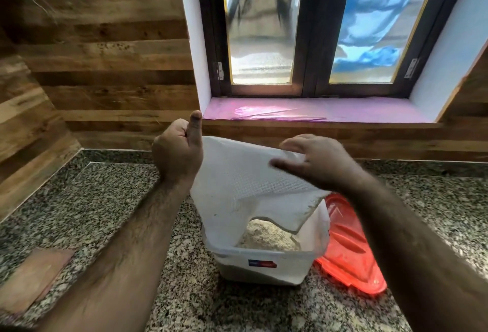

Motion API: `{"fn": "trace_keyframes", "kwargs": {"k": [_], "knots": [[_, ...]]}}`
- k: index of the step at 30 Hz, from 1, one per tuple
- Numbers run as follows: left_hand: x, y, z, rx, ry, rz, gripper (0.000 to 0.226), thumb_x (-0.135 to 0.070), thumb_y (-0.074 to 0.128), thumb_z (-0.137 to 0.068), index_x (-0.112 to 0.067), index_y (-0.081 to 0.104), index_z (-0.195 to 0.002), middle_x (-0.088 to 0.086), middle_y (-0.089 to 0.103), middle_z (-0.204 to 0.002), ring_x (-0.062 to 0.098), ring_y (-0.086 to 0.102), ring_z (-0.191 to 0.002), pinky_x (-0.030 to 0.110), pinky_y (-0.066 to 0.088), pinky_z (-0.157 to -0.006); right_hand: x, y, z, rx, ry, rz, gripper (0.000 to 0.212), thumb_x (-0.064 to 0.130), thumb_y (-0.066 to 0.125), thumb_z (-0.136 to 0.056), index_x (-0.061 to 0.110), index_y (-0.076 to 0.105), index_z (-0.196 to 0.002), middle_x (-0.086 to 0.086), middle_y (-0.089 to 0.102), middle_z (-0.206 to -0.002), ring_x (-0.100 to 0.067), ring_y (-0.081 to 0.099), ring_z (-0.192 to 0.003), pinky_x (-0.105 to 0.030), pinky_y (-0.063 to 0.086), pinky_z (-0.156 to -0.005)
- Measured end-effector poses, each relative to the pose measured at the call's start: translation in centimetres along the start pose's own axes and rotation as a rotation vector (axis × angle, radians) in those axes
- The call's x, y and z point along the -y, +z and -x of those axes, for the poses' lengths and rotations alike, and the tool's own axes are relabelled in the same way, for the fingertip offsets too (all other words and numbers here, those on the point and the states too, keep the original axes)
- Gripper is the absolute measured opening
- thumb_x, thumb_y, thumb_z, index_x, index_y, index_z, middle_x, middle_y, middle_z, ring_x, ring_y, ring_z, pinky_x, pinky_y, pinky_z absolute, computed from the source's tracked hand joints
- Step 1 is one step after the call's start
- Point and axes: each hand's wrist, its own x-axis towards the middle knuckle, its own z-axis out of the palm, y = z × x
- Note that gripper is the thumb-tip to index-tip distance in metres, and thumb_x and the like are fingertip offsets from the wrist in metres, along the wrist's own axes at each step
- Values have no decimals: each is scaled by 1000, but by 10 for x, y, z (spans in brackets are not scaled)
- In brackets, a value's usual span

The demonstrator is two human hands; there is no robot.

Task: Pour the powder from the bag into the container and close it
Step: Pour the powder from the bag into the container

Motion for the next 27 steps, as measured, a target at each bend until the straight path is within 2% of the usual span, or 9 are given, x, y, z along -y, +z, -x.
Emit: {"fn": "trace_keyframes", "kwargs": {"k": [3,6,10,12,14,18,21,24,27], "knots": [[-5,2,-4,4,-29,11,71,-76,31,-104,-20,45,-62,-4,44,-53,16,39,-46,25,20,-47,26,15,-3,107,-63,69,124,108,50,-58,32,49,-156,7,58,-155,-20,55,-139,-52,45,-117],[-11,2,-5,28,-59,59,68,-77,27,-102,-25,37,-59,-8,37,-52,11,34,-47,25,20,-49,37,18,-14,38,-72,-46,90,86,70,-75,30,60,-144,6,64,-138,-19,63,-120,-48,57,-102],[-11,4,-8,88,-137,137,83,-85,18,-97,-16,44,-59,-2,44,-52,15,39,-48,29,22,-50,48,17,-21,4,-189,16,31,52,69,-100,24,74,-111,6,71,-108,-17,66,-94,-46,60,-86],[-8,3,-8,126,-142,175,94,-89,17,-94,-8,52,-62,6,54,-55,26,51,-50,32,32,-49,49,21,-22,-34,-239,43,20,41,63,-105,25,76,-105,9,73,-104,-16,67,-89,-46,61,-82],[-7,-5,-8,189,-152,260,99,-95,17,-89,-9,60,-70,4,60,-58,21,60,-54,35,44,-52,47,24,-24,-66,-254,57,22,37,57,-109,25,75,-105,10,70,-101,-15,65,-86,-42,60,-76],[-5,-24,-1,251,-275,589,116,-108,17,-72,-17,69,-121,-3,71,-105,-10,65,-90,19,54,-78,40,27,-27,-120,-217,27,24,35,52,-112,23,71,-105,15,54,-88,-13,55,-78,-31,42,-65],[0,-35,13,368,-256,656,133,-108,15,-72,-18,35,-168,-3,49,-165,-2,48,-147,24,41,-121,39,31,-29,-165,-188,-19,25,34,52,-112,22,74,-107,15,53,-86,-12,53,-73,-28,35,-60],[-5,-47,26,643,-246,689,138,-110,14,-64,-27,21,-174,-18,28,-174,-17,36,-149,15,39,-120,38,32,-30,-160,-205,-13,26,34,53,-112,21,75,-108,14,56,-88,-13,55,-76,-29,38,-65],[-5,-47,28,459,-227,602,134,-109,12,-68,-27,12,-175,-11,7,-182,-6,10,-163,15,13,-130,38,32,-29,-169,-238,-4,24,33,54,-111,21,75,-107,12,60,-89,-15,58,-77,-30,41,-67]]}}
